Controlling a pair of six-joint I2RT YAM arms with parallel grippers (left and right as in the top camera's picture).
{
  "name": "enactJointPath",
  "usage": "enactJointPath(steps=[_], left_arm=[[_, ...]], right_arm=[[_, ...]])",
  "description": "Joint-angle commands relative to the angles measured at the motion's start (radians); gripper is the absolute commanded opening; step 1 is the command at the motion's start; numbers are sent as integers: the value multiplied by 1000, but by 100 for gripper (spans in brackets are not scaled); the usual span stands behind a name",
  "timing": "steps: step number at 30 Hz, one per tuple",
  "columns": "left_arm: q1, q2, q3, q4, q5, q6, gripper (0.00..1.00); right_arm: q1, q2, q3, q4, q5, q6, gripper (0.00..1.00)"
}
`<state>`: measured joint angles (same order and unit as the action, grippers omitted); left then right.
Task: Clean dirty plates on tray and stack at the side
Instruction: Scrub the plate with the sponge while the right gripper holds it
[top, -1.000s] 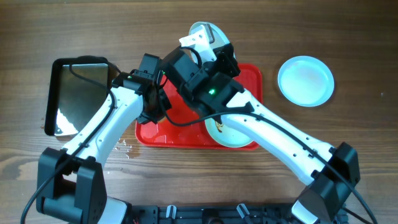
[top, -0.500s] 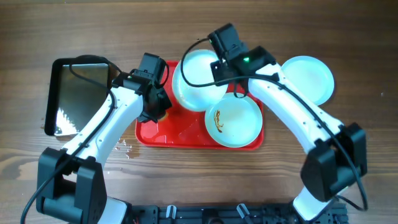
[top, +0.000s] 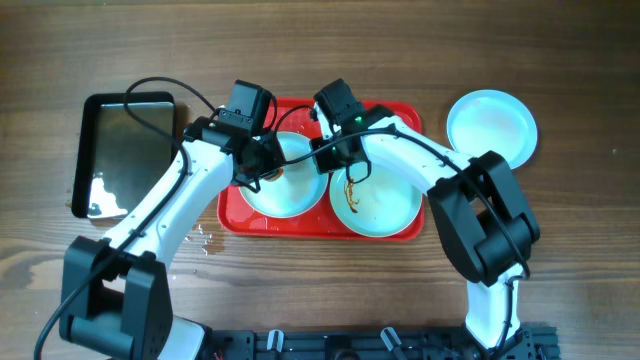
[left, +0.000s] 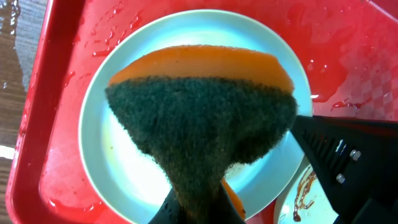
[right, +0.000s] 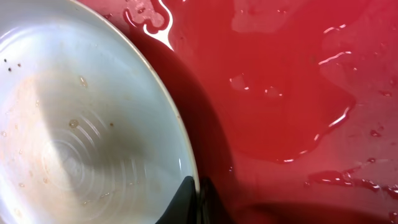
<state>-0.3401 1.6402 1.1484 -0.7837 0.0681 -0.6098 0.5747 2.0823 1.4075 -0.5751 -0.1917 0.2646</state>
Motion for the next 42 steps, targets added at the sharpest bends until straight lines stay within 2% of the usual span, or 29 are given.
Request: enactJointPath(steps=[1, 6, 15, 20, 26, 30, 39, 42], left_arm=[[-14, 69, -6, 33, 45, 37, 4], [-29, 171, -6, 118, 123, 65, 4], [-29, 269, -6, 182, 121, 80, 4], [-26, 274, -6, 167, 45, 85, 4], [-14, 274, -6, 89, -158, 113, 4], [30, 287, -6, 79, -164, 158, 4], [181, 299, -4, -24, -180, 156, 4], [186, 267, 24, -89, -284, 82, 4]], right_arm=[[22, 29, -10, 16, -19, 30, 4], [22, 29, -10, 33, -53, 35, 4], [22, 29, -10, 40, -53, 54, 4], [22, 29, -10, 40, -53, 61, 4], [22, 29, -10, 32, -52, 56, 4], [22, 29, -10, 29, -51, 53, 4], [22, 29, -10, 6, 13, 53, 4], [22, 29, -10, 8, 37, 61, 4]])
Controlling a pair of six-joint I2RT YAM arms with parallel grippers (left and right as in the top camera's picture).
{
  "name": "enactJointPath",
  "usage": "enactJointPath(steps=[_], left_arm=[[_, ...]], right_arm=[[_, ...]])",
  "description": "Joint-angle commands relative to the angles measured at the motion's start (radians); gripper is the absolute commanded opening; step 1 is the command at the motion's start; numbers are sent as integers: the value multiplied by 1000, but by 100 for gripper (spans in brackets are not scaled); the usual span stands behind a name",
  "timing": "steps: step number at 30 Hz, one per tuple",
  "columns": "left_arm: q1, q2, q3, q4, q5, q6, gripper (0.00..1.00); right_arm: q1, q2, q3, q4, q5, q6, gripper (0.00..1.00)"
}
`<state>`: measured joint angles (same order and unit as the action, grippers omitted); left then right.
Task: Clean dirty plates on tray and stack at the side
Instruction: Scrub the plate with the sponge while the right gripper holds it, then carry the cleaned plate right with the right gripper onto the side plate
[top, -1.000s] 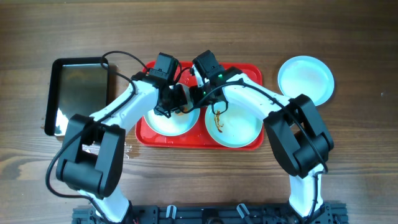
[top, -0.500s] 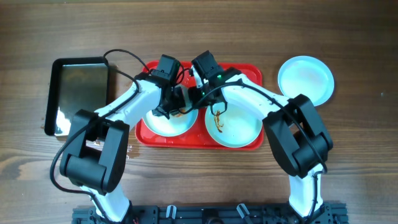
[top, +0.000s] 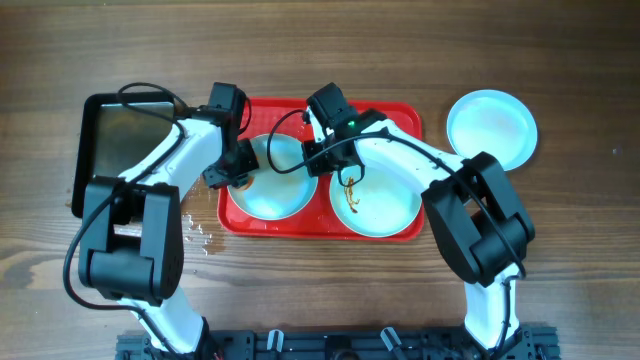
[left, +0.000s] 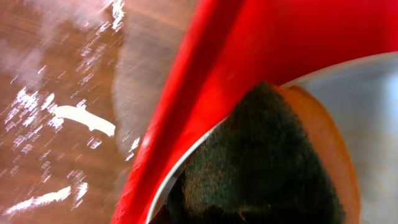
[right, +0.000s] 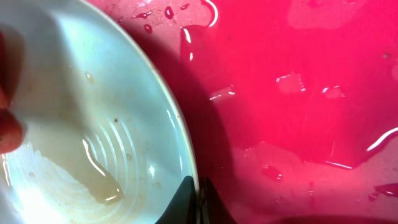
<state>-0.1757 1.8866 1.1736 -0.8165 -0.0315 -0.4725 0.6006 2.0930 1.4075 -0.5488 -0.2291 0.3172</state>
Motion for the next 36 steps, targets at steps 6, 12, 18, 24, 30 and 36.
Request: enactJointPath(steps=[6, 12, 18, 24, 30, 36], left_arm=[[22, -293, 45, -121, -246, -182, 4], [21, -490, 42, -174, -182, -190, 4], [22, -449, 18, -169, -156, -191, 4], [22, -428, 18, -167, -114, -190, 4], [21, -428, 18, -175, -115, -190, 4], [21, -428, 18, -169, -114, -190, 4]], right_arm=[[-4, 9, 8, -10, 97, 8, 4], [-3, -174, 41, -14, 394, -45, 4], [86, -407, 41, 19, 889, -348, 4], [220, -396, 36, 10, 1188, -492, 4], [268, -307, -85, 13, 1540, -437, 4], [260, -307, -86, 75, 1203, -458, 4]])
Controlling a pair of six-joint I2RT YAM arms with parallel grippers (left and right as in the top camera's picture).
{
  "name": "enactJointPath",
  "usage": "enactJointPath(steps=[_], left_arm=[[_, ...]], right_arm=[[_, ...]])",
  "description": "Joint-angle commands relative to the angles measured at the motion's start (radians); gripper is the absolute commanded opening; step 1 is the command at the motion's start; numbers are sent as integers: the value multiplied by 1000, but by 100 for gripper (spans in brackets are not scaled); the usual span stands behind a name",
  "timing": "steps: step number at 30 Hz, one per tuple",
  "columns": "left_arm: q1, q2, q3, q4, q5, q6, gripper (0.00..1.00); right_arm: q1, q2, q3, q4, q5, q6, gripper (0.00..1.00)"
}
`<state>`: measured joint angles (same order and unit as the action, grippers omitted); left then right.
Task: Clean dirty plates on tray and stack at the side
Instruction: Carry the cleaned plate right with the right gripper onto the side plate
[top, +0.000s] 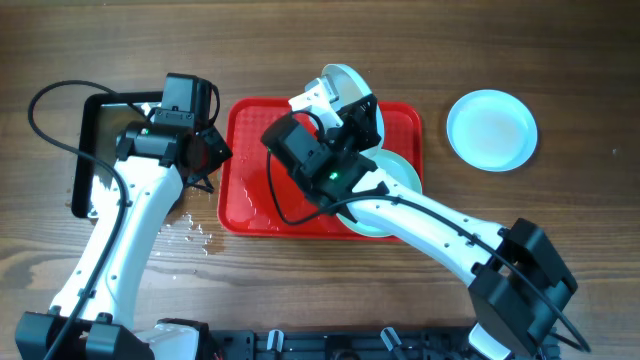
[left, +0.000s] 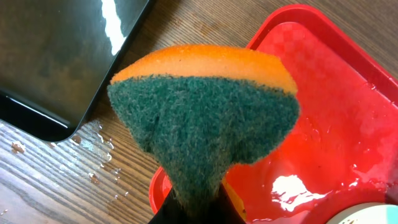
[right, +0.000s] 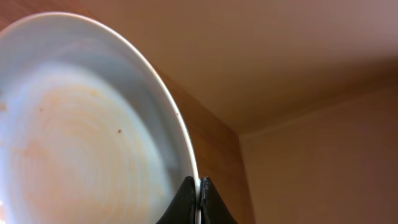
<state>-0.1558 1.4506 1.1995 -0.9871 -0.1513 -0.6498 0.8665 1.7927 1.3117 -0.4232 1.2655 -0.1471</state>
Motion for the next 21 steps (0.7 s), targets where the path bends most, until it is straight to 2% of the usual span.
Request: enactJointPath(steps=[1, 4, 7, 10, 14, 16, 18, 21], left_arm=[[2, 8, -8, -2, 5, -13, 4], [2, 8, -8, -3, 5, -12, 4], [2, 8, -8, -3, 5, -12, 4], [2, 8, -8, -17, 5, -10, 4], [2, 8, -8, -21, 5, -10, 4], [2, 8, -8, -23, 5, -10, 4], [2, 8, -8, -23, 5, -10, 4], [2, 8, -8, -19, 5, -10, 4]], right_arm=[[-13, -6, 10, -68, -289, 97, 5], [-19, -49, 11, -109, -291, 282, 4], [-99, -166, 11, -162, -446, 444, 4], [-350, -245, 11, -243, -747, 583, 4], [-804, -229, -38, -292, -1055, 708, 4], [-962, -228, -115, -248, -1118, 760, 5], [-1097, -227, -219, -154, -1206, 749, 4], [-1201, -227, -339, -4, -1323, 696, 4]])
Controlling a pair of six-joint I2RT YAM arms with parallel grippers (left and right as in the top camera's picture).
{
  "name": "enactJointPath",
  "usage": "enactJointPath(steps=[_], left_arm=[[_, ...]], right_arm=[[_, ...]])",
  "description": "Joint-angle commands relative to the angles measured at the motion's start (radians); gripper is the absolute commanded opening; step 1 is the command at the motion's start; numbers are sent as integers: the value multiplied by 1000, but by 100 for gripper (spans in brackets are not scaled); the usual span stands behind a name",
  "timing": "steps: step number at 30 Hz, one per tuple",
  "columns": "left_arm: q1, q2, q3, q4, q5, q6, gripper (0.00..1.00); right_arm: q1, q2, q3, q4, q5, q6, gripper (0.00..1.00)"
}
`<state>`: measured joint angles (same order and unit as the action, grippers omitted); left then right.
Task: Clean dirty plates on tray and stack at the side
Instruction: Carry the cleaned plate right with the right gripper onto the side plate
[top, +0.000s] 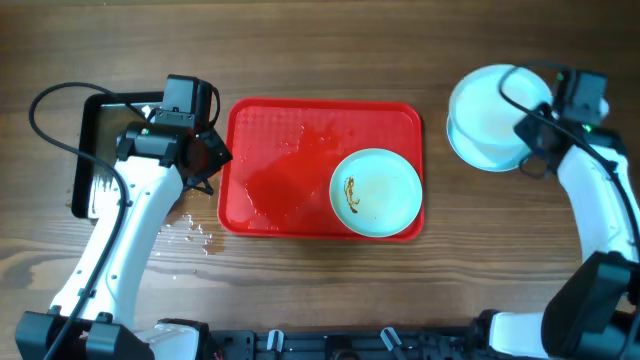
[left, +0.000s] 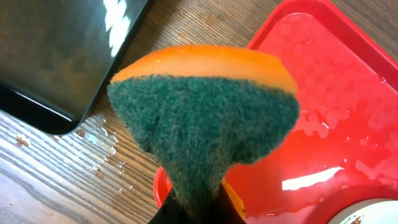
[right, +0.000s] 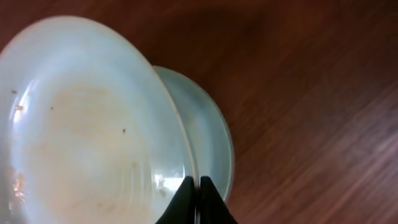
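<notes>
My right gripper (right: 194, 190) is shut on the rim of a pale blue plate (right: 93, 124). The plate hangs tilted over a second plate (right: 214, 134) that lies on the wood right of the tray; whether they touch I cannot tell. Overhead, the right gripper (top: 535, 128) and the held plate (top: 488, 105) are at the far right. One dirty plate (top: 375, 192) with a brown streak sits in the red tray (top: 300, 120). At the tray's left edge my left gripper (left: 196, 202) is shut on an orange-and-green sponge (left: 199, 118).
A black tray (top: 115, 130) holding water lies left of the red tray, also in the left wrist view as the black tray (left: 56, 50). Water drops are scattered on the wood (top: 195, 235) by the red tray's front left corner. The red tray's floor is wet.
My right gripper, with the plate in it, was above the back of the red tray and is now over the plate at the far right. The left arm and sponge have stayed put.
The sponge was pressed on the left plate in the tray while my right gripper pinched that plate's rim. Then the sponge was at that plate's left edge. Then the plate was held up off the tray and the sponge was at the tray's left edge. Now the plate is over the side plate.
</notes>
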<state>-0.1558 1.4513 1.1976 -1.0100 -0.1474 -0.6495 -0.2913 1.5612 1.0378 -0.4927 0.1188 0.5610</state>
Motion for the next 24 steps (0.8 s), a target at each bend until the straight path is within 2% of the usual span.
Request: enactJointPath(steps=[1, 2, 3, 4, 5, 6, 9, 11, 13, 14, 16, 17, 20, 24], left_arm=[[2, 8, -6, 4, 2, -10, 4], [2, 8, -6, 5, 2, -10, 4], [2, 8, -6, 5, 2, -10, 4], [2, 8, -6, 5, 2, -10, 4], [2, 8, -6, 5, 2, -10, 4], [2, 8, -6, 6, 2, -10, 4], [2, 8, -6, 13, 13, -10, 4], [1, 8, -6, 26, 37, -11, 4], [1, 8, -6, 27, 47, -10, 4], [1, 8, -6, 21, 47, -10, 4], [1, 8, -6, 21, 47, -10, 4], [1, 8, -6, 22, 47, -10, 4], [1, 8, -6, 21, 47, -10, 4], [1, 8, -6, 21, 62, -10, 4]], right_arm=[[-50, 4, -81, 92, -201, -12, 5], [-50, 4, -82, 101, -213, -12, 9], [-47, 4, -82, 117, -237, -11, 29], [-46, 4, -82, 127, -270, -10, 70], [-45, 4, -82, 130, -307, -8, 88], [-42, 4, -82, 128, -345, -8, 100], [5, 4, -82, 105, -565, -81, 98], [121, 4, -82, 58, -606, -199, 69], [227, 4, -82, 2, -497, -235, 66], [318, 4, -82, -55, -351, -239, 57], [405, 4, -82, -98, -250, -239, 37], [436, 4, -82, -111, -226, -239, 34], [520, 10, -83, -150, -98, -186, 33], [540, 54, -83, -161, -89, -184, 28]])
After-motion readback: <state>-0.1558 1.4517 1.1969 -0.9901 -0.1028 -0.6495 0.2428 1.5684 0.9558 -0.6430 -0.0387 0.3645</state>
